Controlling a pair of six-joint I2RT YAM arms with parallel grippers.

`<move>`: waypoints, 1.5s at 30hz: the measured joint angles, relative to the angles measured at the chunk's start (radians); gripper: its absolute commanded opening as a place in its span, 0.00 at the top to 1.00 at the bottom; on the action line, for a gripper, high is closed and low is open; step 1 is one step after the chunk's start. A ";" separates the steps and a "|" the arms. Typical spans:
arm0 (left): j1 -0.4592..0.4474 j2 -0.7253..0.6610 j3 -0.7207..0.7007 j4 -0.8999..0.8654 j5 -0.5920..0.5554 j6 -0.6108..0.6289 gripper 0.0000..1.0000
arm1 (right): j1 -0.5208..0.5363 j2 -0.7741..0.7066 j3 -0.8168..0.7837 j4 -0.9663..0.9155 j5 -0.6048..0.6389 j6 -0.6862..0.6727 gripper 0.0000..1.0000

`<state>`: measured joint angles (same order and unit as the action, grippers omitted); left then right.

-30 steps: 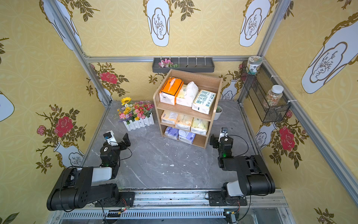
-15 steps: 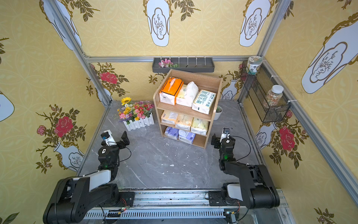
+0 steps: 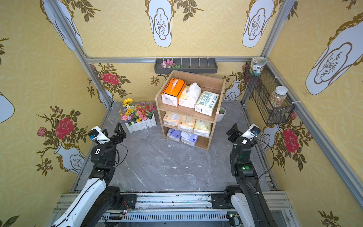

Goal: Remove the tissue boxes from the shelf
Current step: Pick up a box of tissues from the shelf.

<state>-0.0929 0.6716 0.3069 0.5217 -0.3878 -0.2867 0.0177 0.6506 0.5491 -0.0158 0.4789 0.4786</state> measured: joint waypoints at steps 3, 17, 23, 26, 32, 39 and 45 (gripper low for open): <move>0.000 -0.055 0.037 -0.067 0.037 -0.044 0.00 | -0.003 0.024 0.107 -0.205 0.002 0.053 0.03; -0.118 0.035 0.388 -0.359 0.412 -0.166 0.00 | -0.004 0.056 0.423 -0.612 -0.118 0.066 0.03; -0.355 0.175 0.609 -0.486 0.373 -0.126 0.00 | -0.004 0.042 0.356 -0.628 -0.190 0.090 0.03; -0.493 0.235 0.692 -0.546 0.334 -0.078 0.00 | -0.004 0.034 0.319 -0.640 -0.217 0.106 0.03; -0.740 0.451 0.934 -0.660 0.151 0.063 0.03 | -0.004 0.029 0.276 -0.638 -0.256 0.141 0.03; -0.803 0.683 1.230 -0.782 -0.052 0.224 0.18 | -0.004 0.019 0.267 -0.636 -0.280 0.150 0.03; -0.803 0.853 1.527 -0.900 -0.135 0.336 0.23 | -0.004 0.002 0.254 -0.636 -0.296 0.171 0.03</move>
<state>-0.8955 1.5246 1.8343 -0.3786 -0.5228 0.0498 0.0135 0.6521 0.8032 -0.6518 0.1825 0.6495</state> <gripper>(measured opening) 0.775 0.973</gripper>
